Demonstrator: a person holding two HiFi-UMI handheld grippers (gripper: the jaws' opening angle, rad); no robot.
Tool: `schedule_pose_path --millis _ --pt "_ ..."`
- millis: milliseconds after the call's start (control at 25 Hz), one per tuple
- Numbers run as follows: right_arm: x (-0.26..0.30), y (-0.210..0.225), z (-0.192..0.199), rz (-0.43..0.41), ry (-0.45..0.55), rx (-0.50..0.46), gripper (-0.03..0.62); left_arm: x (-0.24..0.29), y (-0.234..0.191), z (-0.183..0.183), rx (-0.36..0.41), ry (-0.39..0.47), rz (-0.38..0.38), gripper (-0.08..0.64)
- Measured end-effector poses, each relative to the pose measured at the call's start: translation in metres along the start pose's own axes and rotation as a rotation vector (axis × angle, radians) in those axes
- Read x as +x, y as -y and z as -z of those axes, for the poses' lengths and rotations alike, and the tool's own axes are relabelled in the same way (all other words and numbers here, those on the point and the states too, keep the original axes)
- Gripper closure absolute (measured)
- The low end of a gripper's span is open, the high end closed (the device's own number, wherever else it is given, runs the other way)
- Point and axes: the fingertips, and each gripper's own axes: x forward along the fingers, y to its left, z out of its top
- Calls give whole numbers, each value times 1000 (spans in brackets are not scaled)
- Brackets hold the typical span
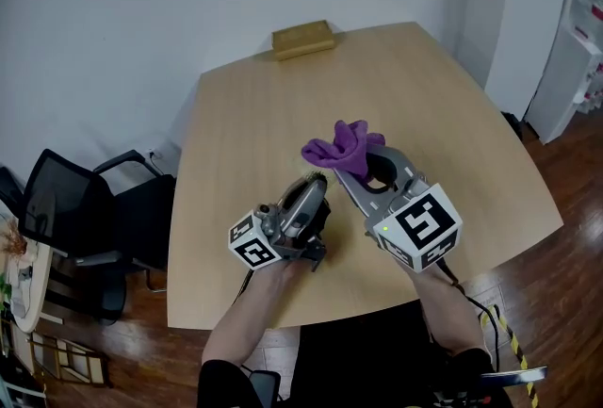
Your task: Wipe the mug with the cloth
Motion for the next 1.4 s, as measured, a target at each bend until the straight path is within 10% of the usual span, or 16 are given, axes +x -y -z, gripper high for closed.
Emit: schedule_pose_path --millis 120,280,520,680,920,1200,1400 --pt "4 -29 5 -191 38 235 532 -3 -2 -4 -13 18 9 509" --pt "-12 -28 -2 -394 171 576 534 -24 -16 -32 -241 245 48 514" --pt "-37 35 -24 26 279 201 534 -30 -21 -44 -329 323 60 514" --pt "-2 -8 -8 -81 146 54 534 -22 -9 -35 -310 275 88 507" --pt "8 -78 30 -412 33 182 534 -28 -11 -45 -350 327 117 515" --pt "-41 42 -17 9 319 249 534 -29 -7 -52 -397 376 152 514" --pt "-17 15 -16 -83 284 172 534 -23 3 -49 -412 356 190 513"
